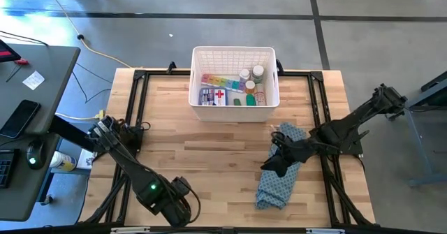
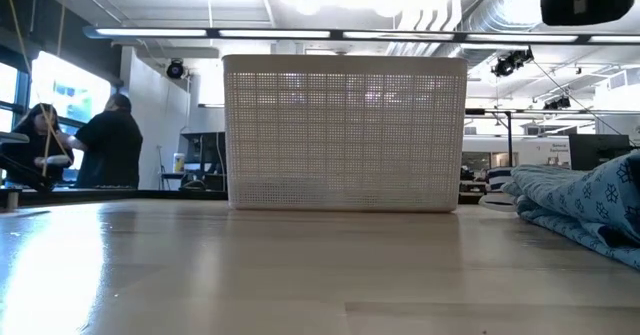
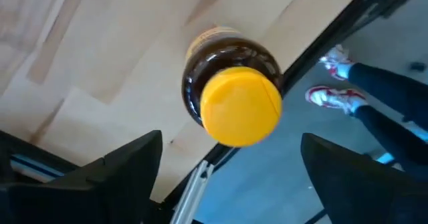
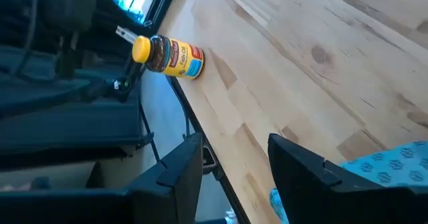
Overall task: Pick & place medical supplies in basket/bin
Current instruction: Put the yellow pill bottle into the white bin
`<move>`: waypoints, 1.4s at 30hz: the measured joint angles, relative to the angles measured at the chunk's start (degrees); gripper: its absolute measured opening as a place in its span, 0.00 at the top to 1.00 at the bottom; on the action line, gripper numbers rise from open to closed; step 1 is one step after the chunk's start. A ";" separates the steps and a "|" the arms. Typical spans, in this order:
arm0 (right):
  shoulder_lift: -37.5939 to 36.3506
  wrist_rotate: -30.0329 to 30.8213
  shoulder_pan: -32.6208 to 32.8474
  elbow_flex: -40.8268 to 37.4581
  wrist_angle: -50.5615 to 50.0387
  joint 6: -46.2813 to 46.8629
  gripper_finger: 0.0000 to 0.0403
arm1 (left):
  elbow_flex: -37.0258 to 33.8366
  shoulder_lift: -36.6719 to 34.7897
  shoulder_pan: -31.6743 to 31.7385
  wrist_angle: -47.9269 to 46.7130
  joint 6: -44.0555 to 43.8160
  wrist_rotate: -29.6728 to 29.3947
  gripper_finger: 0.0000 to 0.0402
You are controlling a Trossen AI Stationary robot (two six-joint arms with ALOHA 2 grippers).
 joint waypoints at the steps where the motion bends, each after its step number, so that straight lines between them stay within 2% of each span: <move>1: 0.47 0.90 0.53 0.00 0.47 0.83 0.60 | 0.00 0.69 0.01 -0.01 0.29 0.41 0.05; 4: 1.74 2.57 1.96 0.00 1.58 2.38 0.60 | 0.00 2.21 0.00 1.58 1.70 1.61 0.10; 9: 3.05 1.82 3.42 0.00 3.61 3.27 0.60 | 0.00 4.90 0.01 2.44 1.86 1.34 0.15; 18: 3.06 2.19 5.62 0.00 4.02 5.44 0.60 | 0.33 8.46 0.06 0.03 3.99 1.68 0.17; 24: 3.06 3.25 6.02 0.00 3.99 5.54 0.60 | 0.98 8.60 0.54 -0.73 5.15 -0.42 0.17; 27: 3.06 4.23 6.02 0.00 4.00 5.52 0.60 | 1.09 8.62 1.63 -1.20 7.10 -0.91 0.20; 33: 3.06 4.73 5.97 0.00 3.99 5.30 0.60 | 1.14 8.60 5.67 -1.53 14.74 -1.59 0.38; 42: 3.06 4.12 5.95 0.00 3.97 2.28 0.60 | 1.09 8.64 17.52 -1.03 33.84 -5.70 0.39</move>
